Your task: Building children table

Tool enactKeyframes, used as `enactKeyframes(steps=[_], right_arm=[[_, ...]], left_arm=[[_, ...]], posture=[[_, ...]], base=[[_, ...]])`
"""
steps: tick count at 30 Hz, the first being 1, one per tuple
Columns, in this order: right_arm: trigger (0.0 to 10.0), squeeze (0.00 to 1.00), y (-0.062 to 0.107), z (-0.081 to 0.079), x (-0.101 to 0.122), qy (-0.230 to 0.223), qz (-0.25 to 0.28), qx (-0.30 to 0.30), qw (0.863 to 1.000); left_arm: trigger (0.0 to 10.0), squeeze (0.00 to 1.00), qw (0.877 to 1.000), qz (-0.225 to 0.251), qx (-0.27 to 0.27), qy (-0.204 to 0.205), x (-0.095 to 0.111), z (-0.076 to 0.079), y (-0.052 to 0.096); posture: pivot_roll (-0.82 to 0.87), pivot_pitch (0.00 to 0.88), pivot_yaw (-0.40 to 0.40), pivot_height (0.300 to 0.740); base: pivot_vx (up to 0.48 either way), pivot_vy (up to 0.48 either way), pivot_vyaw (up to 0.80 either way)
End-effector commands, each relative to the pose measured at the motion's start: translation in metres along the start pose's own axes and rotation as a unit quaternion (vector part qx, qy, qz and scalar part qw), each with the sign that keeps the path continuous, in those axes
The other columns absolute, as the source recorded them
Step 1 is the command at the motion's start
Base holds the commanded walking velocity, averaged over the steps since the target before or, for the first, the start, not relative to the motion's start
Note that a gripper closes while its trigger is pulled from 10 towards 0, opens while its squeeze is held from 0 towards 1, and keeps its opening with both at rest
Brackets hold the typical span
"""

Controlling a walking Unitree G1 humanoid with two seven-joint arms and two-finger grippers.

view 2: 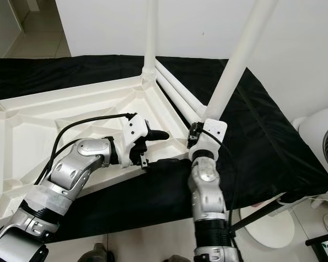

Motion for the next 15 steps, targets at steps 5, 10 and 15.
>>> enactKeyframes(steps=[5, 10, 15], right_arm=[[10.0, 0.0, 0.011, -0.005, -0.016, -0.039, -0.035, -0.032, 0.998], [10.0, 1.0, 0.012, -0.01, -0.004, -0.038, -0.008, 0.0, 0.999], [10.0, 1.0, 0.011, -0.014, 0.002, -0.04, -0.001, 0.048, 0.998]], left_arm=[[10.0, 0.0, 1.0, 0.0, -0.004, 0.004, 0.001, 0.002, 0.0], [10.0, 0.0, 1.0, -0.001, -0.005, 0.003, 0.001, 0.0, 0.0], [10.0, 0.0, 1.0, 0.0, -0.006, 0.002, 0.002, -0.001, -0.001]], posture=[[0.0, 0.023, -0.04, 0.74], [0.0, 0.023, -0.033, 0.74], [0.0, 0.021, -0.029, 0.74]], base=[[0.0, 0.0, 0.0], [0.0, 0.0, 0.0], [0.0, 0.0, 0.0]])
Point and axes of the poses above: a point about 5 cm out from each wrist's last joint towards the gripper, its own y axis pointing back from the gripper into the wrist, its own x axis along the axis of the wrist's last joint, z = x × y, the point moved 2 cm from there along -y, pointing out of the wrist towards the gripper, and after that the axes turned 9 degrees about -y, right-handed, at the moved point
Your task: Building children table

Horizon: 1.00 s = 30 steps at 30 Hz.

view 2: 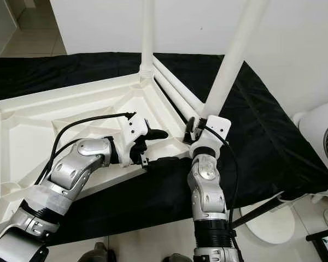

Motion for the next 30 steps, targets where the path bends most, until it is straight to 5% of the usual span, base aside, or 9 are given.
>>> enactKeyframes(steps=[1, 5, 6, 8, 9, 13, 23, 27, 30], right_arm=[[10.0, 1.0, 0.008, -0.002, -0.009, -0.015, -0.022, 0.045, 0.999], [10.0, 1.0, 0.008, 0.006, -0.01, 0.0, -0.039, 0.098, 0.994], [10.0, 0.28, 0.008, 0.013, -0.011, 0.015, -0.047, 0.114, 0.992], [10.0, 0.28, 0.007, 0.017, -0.011, 0.026, -0.052, 0.121, 0.991], [10.0, 0.0, 0.006, 0.022, -0.01, 0.035, -0.055, 0.138, 0.988], [10.0, 0.0, 0.005, 0.028, -0.007, 0.051, -0.061, 0.167, 0.983], [10.0, 0.0, -0.008, 0.038, -0.008, 0.153, -0.098, 0.299, 0.937], [6.1, 0.0, -0.015, 0.031, -0.011, 0.162, -0.115, 0.342, 0.919], [6.9, 0.0, -0.018, 0.029, -0.013, 0.172, -0.119, 0.351, 0.913]], left_arm=[[10.0, 0.0, 1.0, 0.001, -0.005, -0.004, 0.003, -0.001, -0.001], [10.0, 0.0, 1.0, 0.002, -0.006, -0.007, 0.004, -0.002, -0.001], [10.0, 0.0, 1.0, 0.003, -0.006, -0.008, 0.004, -0.003, -0.002], [10.0, 0.0, 1.0, 0.003, -0.006, -0.008, 0.005, -0.003, -0.002], [10.0, 0.0, 1.0, 0.003, -0.006, -0.009, 0.005, -0.004, -0.002], [10.0, 0.0, 1.0, 0.003, -0.006, -0.011, 0.005, -0.005, -0.003], [10.0, 0.0, 1.0, 0.004, -0.008, -0.01, 0.006, -0.003, -0.003], [10.0, 0.0, 1.0, 0.005, -0.01, -0.01, 0.007, -0.003, -0.004], [10.0, 0.0, 1.0, 0.005, -0.01, -0.01, 0.007, -0.003, -0.004]], posture=[[-0.01, 0.021, -0.027, 0.74], [-0.01, 0.018, -0.024, 0.74], [-0.01, 0.018, -0.023, 0.74], [-0.01, 0.018, -0.023, 0.74], [-0.01, 0.019, -0.023, 0.74], [-0.01, 0.019, -0.022, 0.74], [0.0, 0.015, -0.019, 0.74], [0.0, 0.007, -0.022, 0.74], [0.0, 0.0, -0.022, 0.74]], base=[[0.0, 0.0, 0.0], [0.0, 0.0, 0.0], [0.0, 0.0, 0.0], [0.0, 0.0, 0.0], [0.0, 0.0, 0.0], [0.0, 0.0, 0.0], [0.0, 0.0, 0.0], [0.0, 0.0, 0.0], [0.0, 0.0, 0.0]])
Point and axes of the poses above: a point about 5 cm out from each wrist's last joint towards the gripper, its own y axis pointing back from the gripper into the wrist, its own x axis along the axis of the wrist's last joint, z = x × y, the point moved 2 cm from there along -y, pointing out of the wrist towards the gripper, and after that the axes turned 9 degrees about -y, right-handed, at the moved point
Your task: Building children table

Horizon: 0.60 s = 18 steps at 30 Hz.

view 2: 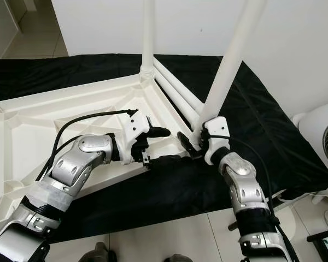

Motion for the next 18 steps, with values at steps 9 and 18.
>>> enactKeyframes(steps=[9, 18], right_arm=[[0.0, 0.0, -0.002, 0.001, -0.015, -0.008, -0.035, 0.028, 0.999], [10.0, 0.0, 0.007, -0.003, -0.035, -0.073, -0.042, -0.01, 0.996]], left_arm=[[10.0, 0.0, 1.0, 0.003, -0.012, -0.004, 0.002, 0.003, -0.002], [10.0, 0.0, 1.0, 0.004, -0.015, -0.004, 0.001, 0.005, -0.003]], posture=[[0.01, 0.0, -0.029, 0.74], [0.0, 0.0, -0.036, 0.74]], base=[[0.0, 0.0, 0.0], [0.0, 0.0, 0.0]])
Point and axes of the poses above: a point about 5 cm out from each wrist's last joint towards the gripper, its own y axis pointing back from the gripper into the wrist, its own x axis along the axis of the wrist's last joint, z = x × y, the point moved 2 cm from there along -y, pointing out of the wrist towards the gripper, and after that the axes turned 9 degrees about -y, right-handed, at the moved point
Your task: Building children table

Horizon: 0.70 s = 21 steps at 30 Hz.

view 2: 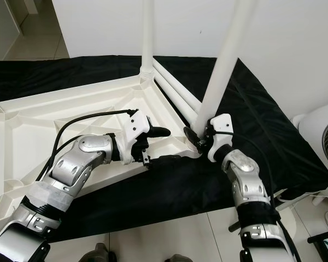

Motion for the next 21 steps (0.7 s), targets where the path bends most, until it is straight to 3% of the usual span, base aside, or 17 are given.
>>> enactKeyframes(steps=[1, 3, 9, 10, 15, 18, 20, 21], right_arm=[[10.0, 0.0, 0.004, -0.006, -0.026, -0.024, -0.048, -0.003, 0.999], [10.0, 0.0, 0.004, -0.006, -0.028, -0.061, -0.03, -0.055, 0.996], [10.0, 0.0, 0.0, -0.009, -0.021, -0.065, -0.002, -0.108, 0.992], [10.0, 0.0, -0.002, -0.009, -0.019, -0.077, 0.003, -0.149, 0.986], [10.0, 0.0, -0.004, -0.017, -0.015, -0.103, 0.021, -0.225, 0.969], [10.0, 0.0, -0.003, -0.039, -0.01, -0.115, 0.042, -0.3, 0.946], [10.0, 0.0, -0.003, -0.039, -0.01, -0.115, 0.042, -0.3, 0.946], [10.0, 0.0, -0.002, -0.045, -0.009, -0.115, 0.042, -0.322, 0.939]], left_arm=[[10.0, 0.0, 1.0, 0.003, -0.014, -0.004, 0.001, 0.004, -0.002], [10.0, 0.0, 1.0, 0.002, -0.017, -0.004, 0.0, 0.005, -0.002], [10.0, 0.0, 1.0, 0.0, -0.017, -0.003, -0.001, 0.005, -0.001], [10.0, 0.0, 1.0, -0.002, -0.016, -0.002, -0.002, 0.005, 0.0], [10.0, 0.0, 1.0, -0.012, -0.005, -0.005, -0.007, 0.001, 0.002], [10.0, 0.0, 1.0, -0.022, 0.018, -0.011, -0.011, -0.007, 0.006], [10.0, 0.0, 1.0, -0.022, 0.018, -0.011, -0.011, -0.007, 0.006], [10.0, 0.0, 0.999, -0.022, 0.022, -0.01, -0.011, -0.008, 0.007]], posture=[[0.0, 0.0, -0.036, 0.74], [0.0, 0.0, -0.039, 0.74], [-0.01, 0.0, -0.039, 0.74], [-0.01, 0.0, -0.041, 0.74], [-0.01, 0.007, -0.046, 0.74], [-0.01, 0.017, -0.057, 0.74], [-0.01, 0.017, -0.057, 0.74], [0.0, 0.019, -0.058, 0.74]], base=[[0.0, 0.0, 0.0], [0.0, 0.0, 0.0], [0.0, 0.0, 0.0], [0.0, 0.0, 0.0], [0.0, 0.0, 0.0], [0.0, 0.0, 0.0], [0.0, 0.0, 0.0], [0.0, 0.0, 0.0]])
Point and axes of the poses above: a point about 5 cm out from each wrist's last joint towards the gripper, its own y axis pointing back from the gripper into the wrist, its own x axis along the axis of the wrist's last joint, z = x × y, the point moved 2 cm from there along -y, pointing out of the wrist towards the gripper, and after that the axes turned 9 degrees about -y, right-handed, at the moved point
